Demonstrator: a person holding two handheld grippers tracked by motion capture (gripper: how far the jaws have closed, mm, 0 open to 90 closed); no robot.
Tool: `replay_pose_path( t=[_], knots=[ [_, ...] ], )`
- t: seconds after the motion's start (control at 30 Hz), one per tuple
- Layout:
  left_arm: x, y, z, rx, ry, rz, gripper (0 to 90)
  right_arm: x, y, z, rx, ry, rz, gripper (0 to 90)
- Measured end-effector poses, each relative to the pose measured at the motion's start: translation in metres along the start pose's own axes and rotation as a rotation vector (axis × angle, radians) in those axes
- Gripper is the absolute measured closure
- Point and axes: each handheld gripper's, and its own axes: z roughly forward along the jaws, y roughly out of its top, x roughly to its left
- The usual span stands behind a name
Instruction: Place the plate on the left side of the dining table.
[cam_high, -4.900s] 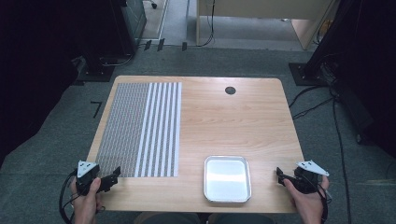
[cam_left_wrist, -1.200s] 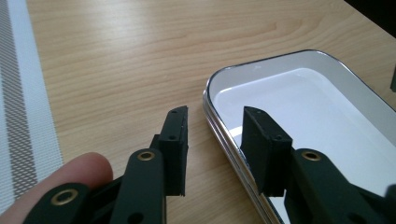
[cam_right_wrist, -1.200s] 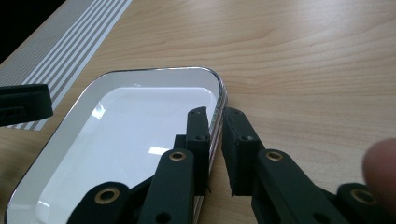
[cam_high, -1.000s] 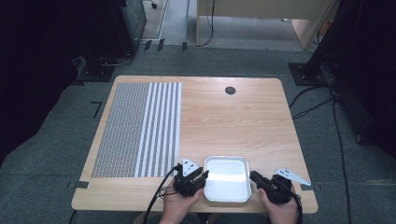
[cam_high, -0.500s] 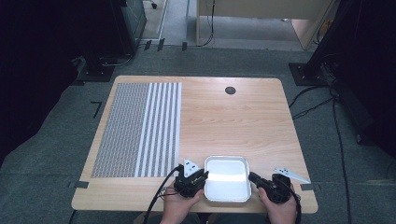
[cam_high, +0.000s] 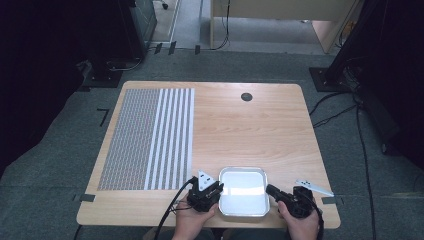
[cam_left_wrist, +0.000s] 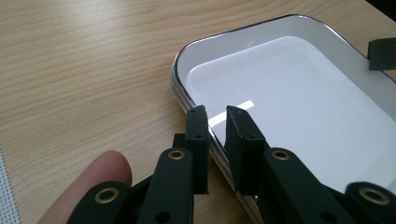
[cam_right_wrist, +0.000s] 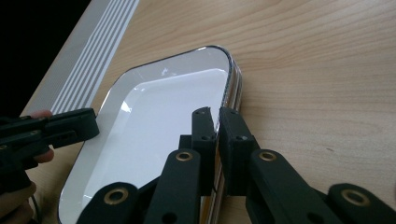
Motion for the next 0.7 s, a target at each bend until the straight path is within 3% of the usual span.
replay_pose_path(
  t=[0.27, 0.47, 0.7],
  knots=[
    [0.000, 0.000, 0.000, -0.003, 0.002, 0.008, 79.8, 0.009, -0.003, 0.002, -0.012, -0.071, -0.048, 86.4],
    [0.001, 0.002, -0.002, -0.023, -0.022, 0.021, 77.2, 0.014, 0.001, -0.003, -0.053, -0.085, -0.002, 89.5],
    [0.003, 0.004, -0.006, -0.050, -0.027, 0.002, 70.4, 0.011, 0.005, -0.012, -0.100, -0.100, 0.038, 90.0]
  ],
)
